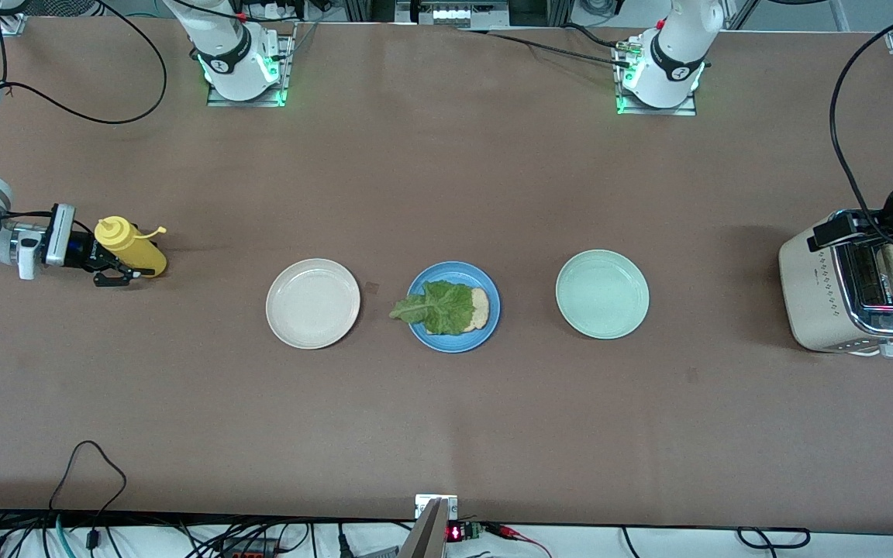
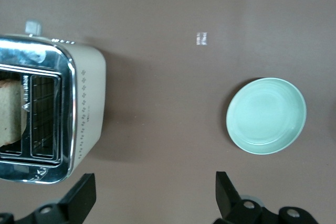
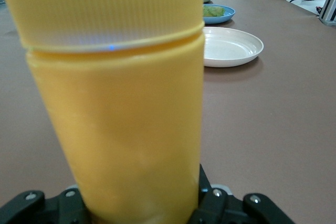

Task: Make sandwich in blue plate with both arms
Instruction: 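Carry the mustard bottle back beside the lettuce spot with the right gripper, then release the mustard with the right gripper while the left grasps the second toast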

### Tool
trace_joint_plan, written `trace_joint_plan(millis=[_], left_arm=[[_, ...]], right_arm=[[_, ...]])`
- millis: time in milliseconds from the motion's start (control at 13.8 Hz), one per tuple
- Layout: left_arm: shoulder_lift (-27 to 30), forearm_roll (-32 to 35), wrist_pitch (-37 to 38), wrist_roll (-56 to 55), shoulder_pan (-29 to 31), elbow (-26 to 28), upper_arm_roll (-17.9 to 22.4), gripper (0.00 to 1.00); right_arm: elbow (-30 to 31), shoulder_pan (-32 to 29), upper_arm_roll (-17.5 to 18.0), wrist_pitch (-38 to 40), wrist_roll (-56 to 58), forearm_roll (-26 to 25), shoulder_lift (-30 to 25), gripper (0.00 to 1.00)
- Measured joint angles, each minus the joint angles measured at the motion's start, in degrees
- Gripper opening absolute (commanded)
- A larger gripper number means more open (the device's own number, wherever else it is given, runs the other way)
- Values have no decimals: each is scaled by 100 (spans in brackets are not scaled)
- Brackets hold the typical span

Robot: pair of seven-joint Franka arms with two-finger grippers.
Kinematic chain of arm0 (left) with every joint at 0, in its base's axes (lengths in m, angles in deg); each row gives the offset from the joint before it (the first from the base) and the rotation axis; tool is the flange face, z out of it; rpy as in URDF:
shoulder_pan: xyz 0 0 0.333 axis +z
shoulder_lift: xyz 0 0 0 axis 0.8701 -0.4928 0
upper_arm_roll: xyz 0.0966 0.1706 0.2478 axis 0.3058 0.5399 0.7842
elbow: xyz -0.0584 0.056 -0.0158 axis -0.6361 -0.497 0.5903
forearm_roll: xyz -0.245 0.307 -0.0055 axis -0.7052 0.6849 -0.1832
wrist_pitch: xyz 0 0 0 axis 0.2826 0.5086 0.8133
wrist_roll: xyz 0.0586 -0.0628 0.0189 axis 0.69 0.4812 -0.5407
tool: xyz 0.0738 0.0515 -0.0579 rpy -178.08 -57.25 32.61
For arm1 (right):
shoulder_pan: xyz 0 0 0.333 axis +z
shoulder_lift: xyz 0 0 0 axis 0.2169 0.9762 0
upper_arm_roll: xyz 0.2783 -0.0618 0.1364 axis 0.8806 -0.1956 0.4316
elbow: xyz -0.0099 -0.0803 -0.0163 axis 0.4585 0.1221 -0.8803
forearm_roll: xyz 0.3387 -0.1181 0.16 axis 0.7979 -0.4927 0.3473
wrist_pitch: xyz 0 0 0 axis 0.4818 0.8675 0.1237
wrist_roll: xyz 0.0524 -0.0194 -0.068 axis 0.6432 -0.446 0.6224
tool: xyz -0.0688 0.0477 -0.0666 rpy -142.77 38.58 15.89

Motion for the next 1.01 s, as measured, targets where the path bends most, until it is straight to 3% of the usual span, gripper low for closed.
trace_joint_plan(millis=[72,651,1013], left_arm=[[-85,1,0,110,143,-3,2,100],[-911,451,-315,1865,1081,-337,21,100],[-1272,453,-999,3066,1618,-413,22,100]], right_arm=[[-6,0,1,2,0,28,28,100],[-19,-155,0,76,-2,63,113,100],[-55,-695,-9,347,4,-21,113,100]])
